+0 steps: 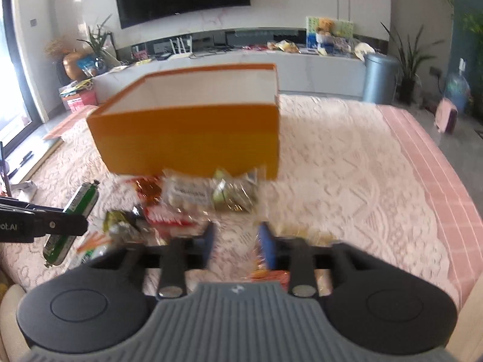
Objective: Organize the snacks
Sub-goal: 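Grasp the green sausage stick with the left tool while the right tool grasps the clear nut bag, then carry the sausage stick with the left tool while the right tool carries the nut bag into the box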
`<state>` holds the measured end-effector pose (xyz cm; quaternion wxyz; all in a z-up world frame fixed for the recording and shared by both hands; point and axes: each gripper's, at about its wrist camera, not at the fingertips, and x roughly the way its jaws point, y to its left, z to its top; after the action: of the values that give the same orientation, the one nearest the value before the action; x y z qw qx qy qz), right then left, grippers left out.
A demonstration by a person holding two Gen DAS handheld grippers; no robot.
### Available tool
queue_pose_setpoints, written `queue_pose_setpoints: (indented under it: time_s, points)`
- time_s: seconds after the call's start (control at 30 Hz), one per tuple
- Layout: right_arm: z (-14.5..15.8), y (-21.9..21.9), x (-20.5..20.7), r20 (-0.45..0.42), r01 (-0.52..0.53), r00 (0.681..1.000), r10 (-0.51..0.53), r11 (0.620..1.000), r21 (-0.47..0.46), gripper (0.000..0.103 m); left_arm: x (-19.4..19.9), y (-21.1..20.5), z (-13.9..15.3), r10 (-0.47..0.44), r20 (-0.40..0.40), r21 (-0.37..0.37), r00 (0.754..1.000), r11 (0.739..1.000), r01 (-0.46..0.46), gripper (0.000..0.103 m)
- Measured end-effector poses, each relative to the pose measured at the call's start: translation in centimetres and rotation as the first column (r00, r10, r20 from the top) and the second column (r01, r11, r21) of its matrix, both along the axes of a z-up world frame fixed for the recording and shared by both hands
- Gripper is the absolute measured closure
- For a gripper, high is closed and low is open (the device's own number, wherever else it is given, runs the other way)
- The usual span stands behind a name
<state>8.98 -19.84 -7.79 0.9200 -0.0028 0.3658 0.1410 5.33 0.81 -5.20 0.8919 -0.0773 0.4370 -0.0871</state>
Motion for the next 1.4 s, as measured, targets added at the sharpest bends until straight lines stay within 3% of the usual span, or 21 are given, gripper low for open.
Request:
queue_pose_setpoints:
  time_s: [0.03, 0.13, 0.17, 0.3, 0.43, 0.67, 0.8, 1.07, 1.4]
  points:
    - [-0.3, -0.1, -0.2, -0.003, 0.002, 1.000, -0.002, 1.000, -0.004, 0.059, 0.0, 0.0, -0.3, -0.001, -0.006, 0.002, 1.000, 1.000, 0.001, 0.079]
    - [-1.6, -0.3, -0.3, -0.033, 0.013, 0.999, -0.013, 1.000, -0.021, 0.030, 0.0, 0.1, -1.0, 0.001, -0.024, 0.004, 1.000, 1.000, -0.001, 0.078]
    - [-2.0, -0.4, -0.3, -0.034, 0.022, 0.999, -0.023, 0.999, -0.031, 0.025, 0.1, 0.2, -1.2, 0.002, -0.030, 0.004, 1.000, 1.000, -0.002, 0.078]
    - [-3.6, -0.6, 0.3, -0.017, 0.060, 0.998, -0.062, 0.992, -0.110, 0.016, 0.0, 0.4, -2.0, 0.004, -0.054, 0.009, 0.999, 1.000, -0.004, 0.078]
    - [-5.1, -1.8, 1.2, -0.038, 0.094, 0.994, -0.100, 0.985, -0.144, 0.016, 0.4, 0.4, -2.7, 0.001, -0.072, 0.012, 0.997, 1.000, -0.001, 0.078]
    - [-6.4, -3.9, 2.9, -0.126, 0.164, 0.978, -0.166, 0.986, -0.030, 0.018, 1.2, 0.0, -4.1, -0.007, -0.107, 0.018, 0.994, 1.000, 0.009, 0.078]
    - [-6.8, -3.4, 3.3, -0.137, 0.154, 0.978, -0.157, 0.988, -0.031, 0.020, 1.4, 0.0, -4.6, -0.008, -0.121, 0.016, 0.993, 1.000, 0.010, 0.078]
    - [-6.5, -2.1, 2.7, -0.078, 0.114, 0.989, -0.124, 0.987, -0.117, 0.031, 1.6, 0.3, -4.9, -0.004, -0.126, 0.014, 0.992, 1.000, 0.006, 0.078]
    - [-4.4, -1.4, 1.4, -0.002, 0.081, 0.997, -0.082, 0.993, -0.086, 0.034, 0.8, 0.7, -3.3, 0.000, -0.083, -0.003, 0.997, 1.000, 0.000, 0.078]
